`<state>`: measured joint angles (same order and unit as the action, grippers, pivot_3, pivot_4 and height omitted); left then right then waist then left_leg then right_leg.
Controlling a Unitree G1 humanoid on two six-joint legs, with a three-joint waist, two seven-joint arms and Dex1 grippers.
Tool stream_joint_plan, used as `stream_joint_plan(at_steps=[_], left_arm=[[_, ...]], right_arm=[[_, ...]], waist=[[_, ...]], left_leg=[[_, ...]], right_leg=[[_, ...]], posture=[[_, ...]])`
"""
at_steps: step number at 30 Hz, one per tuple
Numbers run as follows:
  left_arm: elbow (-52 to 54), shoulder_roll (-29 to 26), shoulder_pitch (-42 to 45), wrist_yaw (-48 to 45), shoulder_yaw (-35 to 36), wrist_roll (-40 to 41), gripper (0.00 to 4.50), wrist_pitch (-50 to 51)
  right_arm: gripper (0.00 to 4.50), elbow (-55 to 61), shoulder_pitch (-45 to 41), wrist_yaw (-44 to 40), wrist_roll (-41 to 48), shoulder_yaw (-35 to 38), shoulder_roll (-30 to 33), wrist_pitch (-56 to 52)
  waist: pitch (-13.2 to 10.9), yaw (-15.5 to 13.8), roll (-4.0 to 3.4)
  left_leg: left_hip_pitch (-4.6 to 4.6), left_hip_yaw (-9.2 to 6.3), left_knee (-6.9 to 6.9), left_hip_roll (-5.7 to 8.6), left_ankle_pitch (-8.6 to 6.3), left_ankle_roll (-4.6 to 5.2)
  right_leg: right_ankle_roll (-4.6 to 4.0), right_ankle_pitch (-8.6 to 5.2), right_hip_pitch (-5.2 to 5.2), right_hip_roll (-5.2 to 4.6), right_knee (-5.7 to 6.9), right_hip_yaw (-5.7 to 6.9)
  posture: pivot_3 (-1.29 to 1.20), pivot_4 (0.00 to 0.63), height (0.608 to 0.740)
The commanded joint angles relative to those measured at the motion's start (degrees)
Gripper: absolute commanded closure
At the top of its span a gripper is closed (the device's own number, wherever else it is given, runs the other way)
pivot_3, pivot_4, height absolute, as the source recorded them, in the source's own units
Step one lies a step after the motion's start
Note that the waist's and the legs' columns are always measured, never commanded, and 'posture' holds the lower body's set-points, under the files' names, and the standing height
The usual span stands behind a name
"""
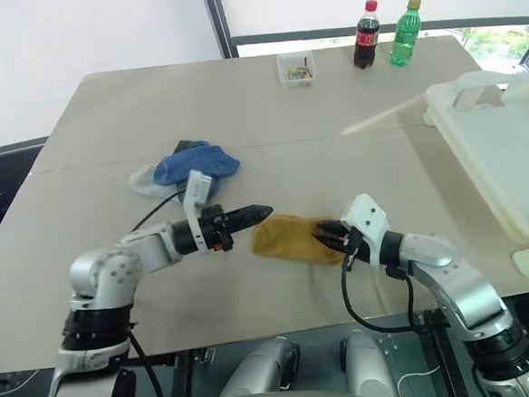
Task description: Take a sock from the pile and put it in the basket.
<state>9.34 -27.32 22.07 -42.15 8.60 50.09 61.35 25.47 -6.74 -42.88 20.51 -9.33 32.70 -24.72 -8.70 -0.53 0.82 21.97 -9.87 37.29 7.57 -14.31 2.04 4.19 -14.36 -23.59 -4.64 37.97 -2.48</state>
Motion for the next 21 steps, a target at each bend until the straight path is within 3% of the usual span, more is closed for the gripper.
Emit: stream_joint_plan(at_steps=[1,2,3,5,9,10,16,21], left_arm=[[-2.11,-3.18,0.80,1.28,3.12,-0.33,2.51,0.56],[-3.60,-3.70,0.97,1.73,2.96,-1.19,2.10,0.49],[-4.47,-4.31,1.07,1.64,2.28,-2.13,1.75,0.06],[-6.60,-4.56,1.62,1.72,1.67,-3.13,1.75,-0.15],[-8.46,-4.51,1.69,1.00,0.68,-4.96,1.75,-1.08],[-8.33,-4.55,1.58,0.68,0.33,-5.35,1.75,-1.41],[-8.02,-6.20,0.95,-2.36,-0.92,-5.95,1.75,-1.23],[-9.99,-6.60,2.13,-3.02,-0.43,-2.05,1.75,7.56]], right_arm=[[1.97,2.12,0.28,0.77,-1.67,1.74,0.08,3.44],[1.56,1.68,0.43,0.89,-2.11,1.62,-0.16,4.22],[1.84,1.13,0.88,0.13,-2.57,0.90,0.10,4.87],[2.08,-0.02,1.28,-0.95,-3.27,-0.39,0.08,6.01],[4.07,-3.14,1.27,-2.05,-5.49,-2.08,0.04,8.72],[4.37,-4.12,1.31,-2.33,-6.08,-2.35,0.06,9.43],[4.37,-9.69,1.41,-3.64,-9.03,-3.25,0.30,12.94],[4.37,-12.92,1.11,-4.35,-10.85,-3.99,-0.05,14.87]], waist=[[0.00,-0.01,0.00],[0.00,-0.04,0.00],[0.00,-0.09,-0.01],[-0.01,-0.16,0.01],[-0.01,-0.18,0.01],[-0.01,-0.19,0.01],[-0.01,-0.03,0.01],[-0.01,-0.09,0.00]], left_leg=[[-0.01,0.01,0.00,0.00,0.00,0.00],[-0.02,0.01,-0.01,0.00,0.00,0.00],[-0.03,0.01,-0.02,0.00,0.00,0.00],[-0.01,0.01,-0.02,0.00,0.00,0.00],[-0.01,0.01,-0.01,0.01,0.00,0.00],[-0.01,0.01,-0.02,0.01,0.00,0.00],[-0.01,0.02,-0.04,0.00,0.00,-0.01],[-0.03,0.01,-0.06,0.00,0.00,-0.01]], right_leg=[[0.00,0.00,0.00,0.00,0.01,-0.01],[0.00,0.00,0.00,0.01,0.01,-0.02],[0.00,0.00,0.00,0.01,0.01,-0.01],[0.00,0.00,-0.01,0.02,0.00,-0.01],[-0.01,0.00,-0.01,0.00,-0.03,-0.01],[-0.01,0.00,-0.01,0.00,-0.03,-0.01],[-0.01,0.00,-0.01,0.00,-0.02,-0.03],[-0.01,0.00,-0.02,0.02,-0.02,-0.02]], posture=[[0.00,0.150,0.740],[0.00,0.150,0.740],[0.00,0.150,0.740],[0.00,0.150,0.740],[0.00,0.150,0.740],[0.00,0.150,0.740],[0.00,0.150,0.740],[0.00,0.150,0.740]])
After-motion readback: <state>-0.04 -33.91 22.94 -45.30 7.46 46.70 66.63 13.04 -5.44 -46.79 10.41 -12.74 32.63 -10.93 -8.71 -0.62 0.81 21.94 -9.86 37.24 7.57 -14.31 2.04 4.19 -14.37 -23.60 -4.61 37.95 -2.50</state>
